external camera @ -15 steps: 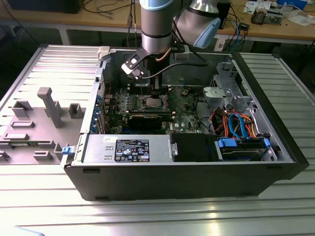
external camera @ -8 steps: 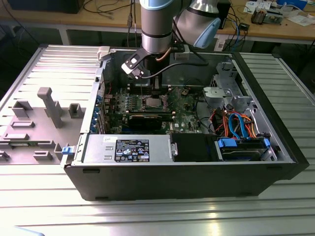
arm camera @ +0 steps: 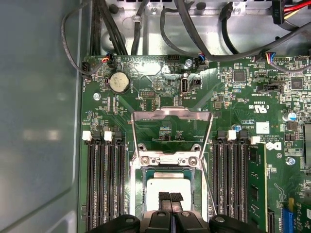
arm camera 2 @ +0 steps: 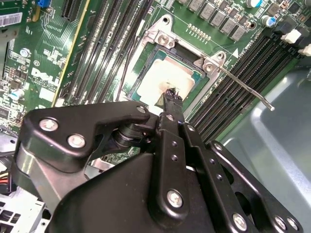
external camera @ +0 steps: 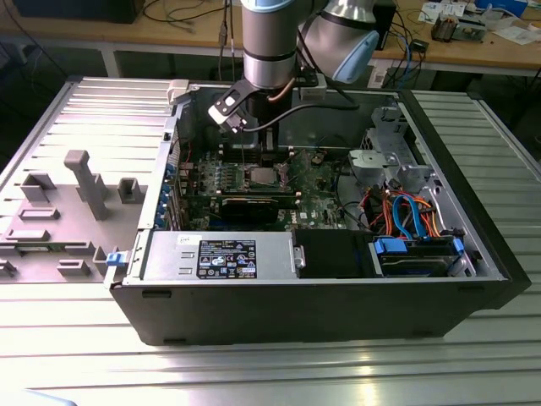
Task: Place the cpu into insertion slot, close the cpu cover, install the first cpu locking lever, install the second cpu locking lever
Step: 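Close the cpu cover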
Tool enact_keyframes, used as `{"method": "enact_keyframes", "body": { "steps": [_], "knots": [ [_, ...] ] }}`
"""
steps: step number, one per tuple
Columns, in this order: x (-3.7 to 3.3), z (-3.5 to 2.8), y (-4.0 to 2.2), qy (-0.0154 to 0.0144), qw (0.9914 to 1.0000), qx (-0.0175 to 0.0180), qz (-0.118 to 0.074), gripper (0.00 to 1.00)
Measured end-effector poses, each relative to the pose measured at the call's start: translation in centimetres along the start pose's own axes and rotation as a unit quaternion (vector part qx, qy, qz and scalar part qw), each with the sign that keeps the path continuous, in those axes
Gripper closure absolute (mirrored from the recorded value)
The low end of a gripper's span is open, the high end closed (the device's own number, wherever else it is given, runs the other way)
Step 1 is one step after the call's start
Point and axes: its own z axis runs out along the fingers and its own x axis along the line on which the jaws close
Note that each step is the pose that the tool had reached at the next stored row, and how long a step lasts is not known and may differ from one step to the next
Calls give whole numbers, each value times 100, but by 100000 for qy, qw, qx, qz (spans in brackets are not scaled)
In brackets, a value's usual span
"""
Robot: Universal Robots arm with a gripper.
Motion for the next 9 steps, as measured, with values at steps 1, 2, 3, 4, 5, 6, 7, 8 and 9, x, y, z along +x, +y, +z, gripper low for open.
{"method": "enact_keyframes", "body": {
  "steps": [1, 2, 3, 4, 5, 6, 7, 8, 9],
  "knots": [
    [0, -5, 0, -3, 100000, 0, -5, 89],
    [0, -20, 1, -6, 100000, 0, -3, 89],
    [0, -31, 1, -7, 100000, 1, -2, 89],
    [0, -38, 2, -3, 100000, 0, -2, 89],
    [0, -42, 2, -5, 100000, 1, -4, 89],
    [0, -49, 3, -1, 100000, -1, -4, 89],
    [0, -55, 3, -6, 100000, 1, -3, 89],
    [0, -59, 3, -2, 100000, -1, 0, 89],
    [0, -64, 3, -1, 100000, -1, -4, 89]
  ]
}}
